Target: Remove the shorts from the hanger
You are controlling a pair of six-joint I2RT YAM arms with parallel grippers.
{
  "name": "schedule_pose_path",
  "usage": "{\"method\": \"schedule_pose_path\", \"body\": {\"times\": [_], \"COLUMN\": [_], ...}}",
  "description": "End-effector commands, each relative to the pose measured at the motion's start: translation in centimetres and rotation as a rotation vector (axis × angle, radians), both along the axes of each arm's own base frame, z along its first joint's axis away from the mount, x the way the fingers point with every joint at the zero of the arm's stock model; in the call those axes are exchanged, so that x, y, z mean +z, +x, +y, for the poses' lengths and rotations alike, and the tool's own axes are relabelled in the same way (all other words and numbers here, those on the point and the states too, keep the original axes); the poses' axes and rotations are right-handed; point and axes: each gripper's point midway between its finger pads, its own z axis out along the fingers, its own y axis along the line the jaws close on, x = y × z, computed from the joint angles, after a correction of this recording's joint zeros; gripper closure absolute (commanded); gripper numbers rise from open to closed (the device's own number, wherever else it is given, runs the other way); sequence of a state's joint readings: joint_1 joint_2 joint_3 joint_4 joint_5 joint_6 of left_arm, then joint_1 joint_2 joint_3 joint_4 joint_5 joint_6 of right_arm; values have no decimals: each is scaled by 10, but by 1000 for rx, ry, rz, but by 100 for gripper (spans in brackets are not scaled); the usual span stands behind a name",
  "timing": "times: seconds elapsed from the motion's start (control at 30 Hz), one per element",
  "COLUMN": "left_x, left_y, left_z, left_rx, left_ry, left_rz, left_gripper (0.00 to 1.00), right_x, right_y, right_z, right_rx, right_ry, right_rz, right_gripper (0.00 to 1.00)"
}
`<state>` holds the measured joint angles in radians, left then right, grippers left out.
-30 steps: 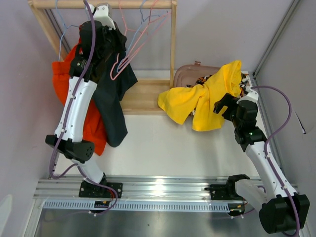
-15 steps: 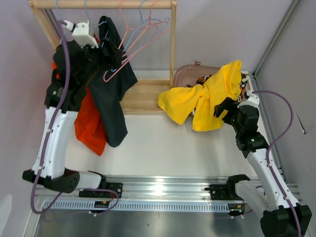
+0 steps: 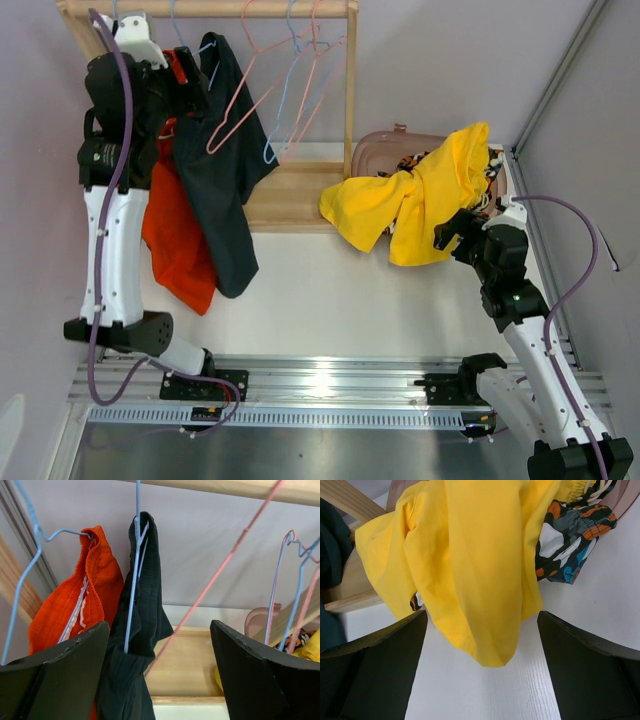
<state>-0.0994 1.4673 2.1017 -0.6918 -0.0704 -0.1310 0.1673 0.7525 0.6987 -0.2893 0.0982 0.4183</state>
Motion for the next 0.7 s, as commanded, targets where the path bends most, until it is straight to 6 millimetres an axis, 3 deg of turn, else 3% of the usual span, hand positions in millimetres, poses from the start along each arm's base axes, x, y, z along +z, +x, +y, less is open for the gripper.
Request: {"method": "schedule_pose_path", "body": {"times": [0.0,0.03,0.23,0.5,0.67], "left_x": [7,12,-5,-26,-34], "left_y": [13,22,50,68,75], "left_z": [3,5,11,16,20], "left_rx": [-5,4,32,53,65], "left_ry": [7,6,9,10,4], "left_rz": [-1,-10,45,96,112], "left_gripper": [13,13,16,21,39], "right_x": [2,1,3,2,2], "right_y": [-6,-7,-7,-6,-6], "right_z": [3,3,6,5,5], "right_rx": [19,21,35,32,37], "right_ry": [2,0,6,-5,-5], "right_rz": [-7,-5,-6,-1,1], "right_gripper": [1,1,1,1,1]}}
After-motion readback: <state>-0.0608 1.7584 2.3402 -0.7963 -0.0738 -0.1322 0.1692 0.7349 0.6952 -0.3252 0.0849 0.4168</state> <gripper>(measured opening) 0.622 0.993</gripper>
